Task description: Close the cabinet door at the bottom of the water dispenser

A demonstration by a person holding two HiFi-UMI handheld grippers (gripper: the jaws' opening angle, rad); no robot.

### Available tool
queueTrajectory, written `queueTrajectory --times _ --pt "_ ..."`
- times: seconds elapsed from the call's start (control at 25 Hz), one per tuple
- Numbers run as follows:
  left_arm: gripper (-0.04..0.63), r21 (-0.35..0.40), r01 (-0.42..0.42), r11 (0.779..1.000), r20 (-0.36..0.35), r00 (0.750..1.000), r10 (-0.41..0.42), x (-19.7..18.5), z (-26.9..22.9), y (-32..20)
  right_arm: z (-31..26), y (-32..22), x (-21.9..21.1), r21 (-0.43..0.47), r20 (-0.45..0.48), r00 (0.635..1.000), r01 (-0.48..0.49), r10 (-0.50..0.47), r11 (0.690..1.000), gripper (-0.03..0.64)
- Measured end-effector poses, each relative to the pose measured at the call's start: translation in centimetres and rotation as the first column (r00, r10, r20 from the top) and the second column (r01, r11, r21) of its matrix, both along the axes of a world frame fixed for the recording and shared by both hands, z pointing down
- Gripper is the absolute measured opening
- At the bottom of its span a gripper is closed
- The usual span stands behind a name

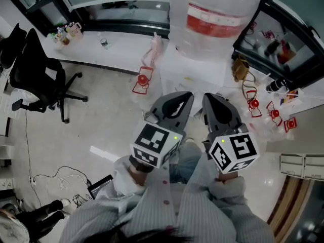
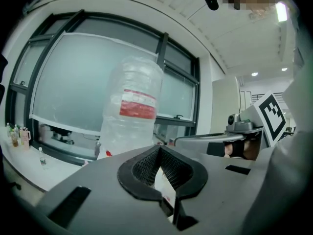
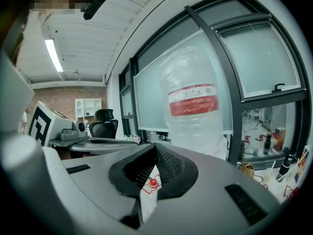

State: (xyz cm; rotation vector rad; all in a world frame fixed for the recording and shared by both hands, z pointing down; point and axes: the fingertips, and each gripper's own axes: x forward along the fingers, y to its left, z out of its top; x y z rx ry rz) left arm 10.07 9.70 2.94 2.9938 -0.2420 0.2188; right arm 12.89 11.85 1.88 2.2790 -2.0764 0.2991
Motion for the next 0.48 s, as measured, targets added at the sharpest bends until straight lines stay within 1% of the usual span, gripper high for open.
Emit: queueTrajectory --times 0.48 --pt "0.011 0.013 0.006 1.000 0.008 1.000 -0.006 -0.50 0.38 -0.01 0.26 0.07 -0.68 -0.005 0.007 1.000 0.012 -0.012 1.000 0.014"
